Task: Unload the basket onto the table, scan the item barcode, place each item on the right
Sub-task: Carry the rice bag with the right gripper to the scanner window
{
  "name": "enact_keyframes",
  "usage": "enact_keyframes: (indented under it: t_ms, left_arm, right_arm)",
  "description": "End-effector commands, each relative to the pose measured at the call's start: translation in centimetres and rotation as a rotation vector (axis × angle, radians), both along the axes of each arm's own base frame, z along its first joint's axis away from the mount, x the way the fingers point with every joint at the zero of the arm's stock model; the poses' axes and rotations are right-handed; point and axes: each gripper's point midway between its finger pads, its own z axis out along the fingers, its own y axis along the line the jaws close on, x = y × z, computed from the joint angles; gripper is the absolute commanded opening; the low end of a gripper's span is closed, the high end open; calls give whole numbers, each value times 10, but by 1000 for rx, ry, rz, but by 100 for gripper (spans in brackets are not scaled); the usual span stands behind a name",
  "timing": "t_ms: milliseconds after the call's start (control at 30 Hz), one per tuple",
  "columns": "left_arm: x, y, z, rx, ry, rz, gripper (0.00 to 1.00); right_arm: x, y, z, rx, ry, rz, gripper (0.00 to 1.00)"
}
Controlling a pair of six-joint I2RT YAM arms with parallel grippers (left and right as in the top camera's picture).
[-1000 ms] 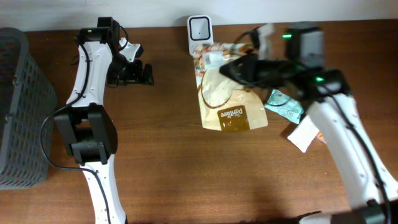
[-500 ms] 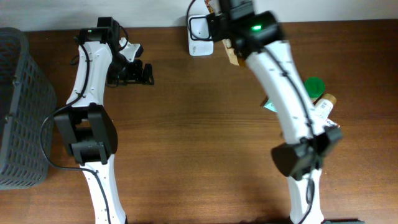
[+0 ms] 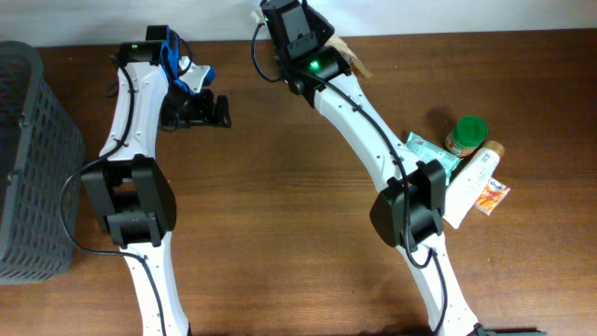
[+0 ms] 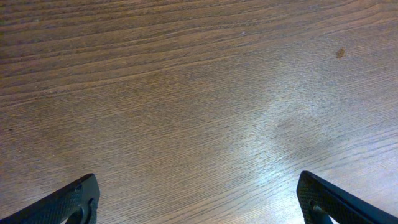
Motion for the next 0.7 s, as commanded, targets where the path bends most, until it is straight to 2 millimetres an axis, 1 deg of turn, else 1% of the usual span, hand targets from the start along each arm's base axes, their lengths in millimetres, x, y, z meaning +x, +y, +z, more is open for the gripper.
enact_keyframes:
  t_ms: [0,67,100,233,367,467,667]
  left_arm:
    - [1,1,7,7,-17,-5,99]
    - [1,1,7,7,-17,-5,99]
    - [1,1,7,7,-17,-5,99]
    - [1,1,7,7,-17,-5,99]
    - [1,1,7,7,-17,-5,99]
    - [1,1,7,7,-17,-5,99]
    - [1,1,7,7,-17,-5,99]
  right_arm:
    - [14,-2,-3,-178,-29,37,4]
    - [22,-2,-14,-194,-36,40,4]
    - [29,-4,-24,-195,-46,32,4]
    - [39,-13,-48,-254,-22,35,4]
    - [39,-18,-48,-264,-26,10,4]
    - [39,-24,-42,-307,-38,-23,4]
    - [36,-16,-43,-308,-36,-9,4]
